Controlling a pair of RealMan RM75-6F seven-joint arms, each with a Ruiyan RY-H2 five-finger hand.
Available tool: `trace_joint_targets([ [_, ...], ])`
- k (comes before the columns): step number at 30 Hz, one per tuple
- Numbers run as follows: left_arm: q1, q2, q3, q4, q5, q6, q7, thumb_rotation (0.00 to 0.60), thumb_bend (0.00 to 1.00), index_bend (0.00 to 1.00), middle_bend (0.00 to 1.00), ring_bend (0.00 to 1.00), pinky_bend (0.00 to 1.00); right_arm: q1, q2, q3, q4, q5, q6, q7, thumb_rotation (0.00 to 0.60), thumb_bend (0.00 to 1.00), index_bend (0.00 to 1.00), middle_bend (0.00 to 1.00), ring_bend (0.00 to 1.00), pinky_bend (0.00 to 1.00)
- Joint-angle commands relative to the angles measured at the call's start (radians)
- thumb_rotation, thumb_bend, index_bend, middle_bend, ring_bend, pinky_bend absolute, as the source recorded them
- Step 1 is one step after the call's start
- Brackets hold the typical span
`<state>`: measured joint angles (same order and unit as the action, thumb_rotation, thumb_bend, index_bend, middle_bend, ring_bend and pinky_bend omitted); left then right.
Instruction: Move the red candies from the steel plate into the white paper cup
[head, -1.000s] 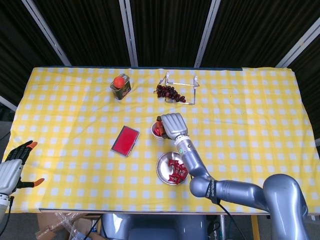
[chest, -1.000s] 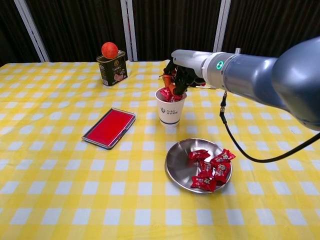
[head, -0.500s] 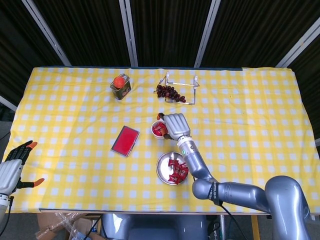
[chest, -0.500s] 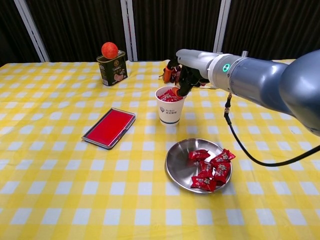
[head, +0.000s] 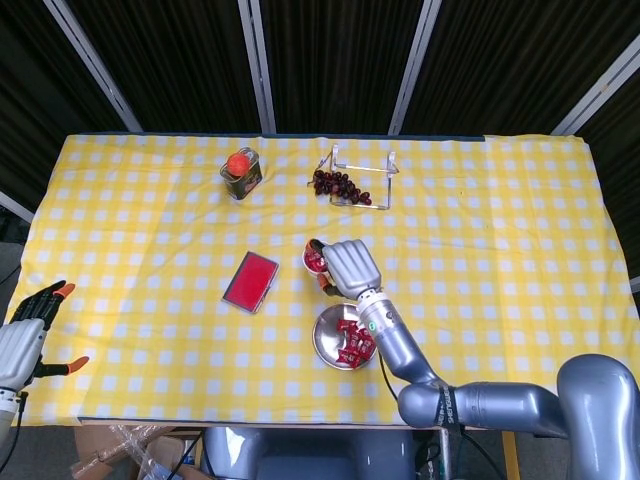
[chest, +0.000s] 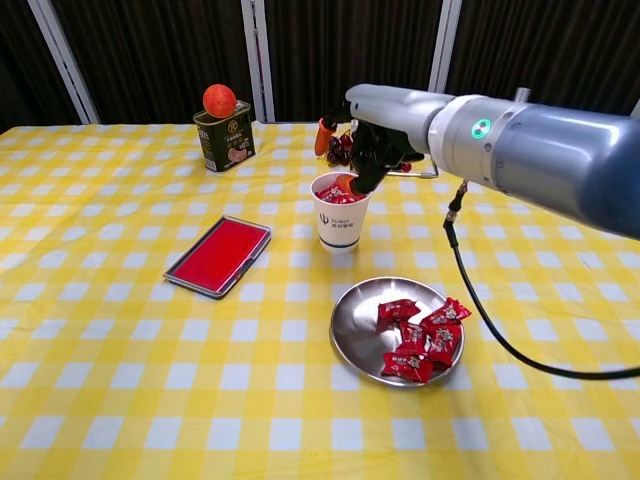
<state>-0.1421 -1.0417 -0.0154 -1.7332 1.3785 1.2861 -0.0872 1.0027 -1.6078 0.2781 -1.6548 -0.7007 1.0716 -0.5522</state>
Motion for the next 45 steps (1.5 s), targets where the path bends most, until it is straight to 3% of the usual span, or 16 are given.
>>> trace_joint_targets([
  [1,0.001,-0.001,0.001,0.002,0.005,0.004,0.0,0.6,0.04,0.0,0.0,0.0,0.0,-0.046,0.051,-0.065,-0.124,0.001,0.065,-0.067,0.6,0.48,0.29,0.8,0.83,0.92],
  [6,0.004,-0.004,0.001,0.005,0.013,0.012,-0.004,0.6,0.04,0.0,0.0,0.0,0.0,-0.088,0.064,-0.131,-0.201,0.012,0.115,-0.107,0.6,0.43,0.27,0.8,0.83,0.92],
  [15,0.01,-0.012,0.004,0.012,0.031,0.033,-0.001,0.6,0.04,0.0,0.0,0.0,0.0,-0.14,0.032,-0.216,-0.199,0.044,0.156,-0.156,0.6,0.35,0.26,0.8,0.83,0.92],
  [25,0.012,-0.016,0.003,0.016,0.034,0.039,0.003,0.6,0.04,0.0,0.0,0.0,0.0,-0.173,0.007,-0.241,-0.207,0.034,0.172,-0.177,0.6,0.31,0.26,0.8,0.83,0.92],
  [45,0.011,-0.016,0.002,0.015,0.032,0.038,0.005,0.6,0.04,0.0,0.0,0.0,0.0,-0.209,-0.049,-0.235,-0.139,0.044,0.141,-0.186,0.6,0.3,0.26,0.8,0.83,0.92],
])
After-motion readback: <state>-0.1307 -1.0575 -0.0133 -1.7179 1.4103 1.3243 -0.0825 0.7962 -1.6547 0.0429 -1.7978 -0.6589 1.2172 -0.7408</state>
